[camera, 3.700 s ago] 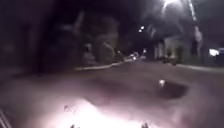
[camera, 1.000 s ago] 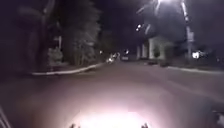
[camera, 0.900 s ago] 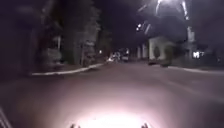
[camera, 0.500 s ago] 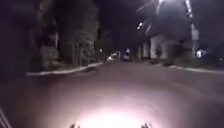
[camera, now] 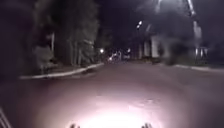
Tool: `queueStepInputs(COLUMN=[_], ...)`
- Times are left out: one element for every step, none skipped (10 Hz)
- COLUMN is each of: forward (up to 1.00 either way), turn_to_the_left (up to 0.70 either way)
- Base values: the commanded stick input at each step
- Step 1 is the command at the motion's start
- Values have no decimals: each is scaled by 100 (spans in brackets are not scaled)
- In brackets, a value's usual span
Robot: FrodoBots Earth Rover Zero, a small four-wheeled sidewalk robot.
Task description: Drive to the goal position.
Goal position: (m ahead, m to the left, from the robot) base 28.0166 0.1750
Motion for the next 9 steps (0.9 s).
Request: queueStepInputs(forward=[85,85,85,85,85,85,85,85,85], turn_to_the_left=[0,0,0,0,0,0,0,-1,-23])
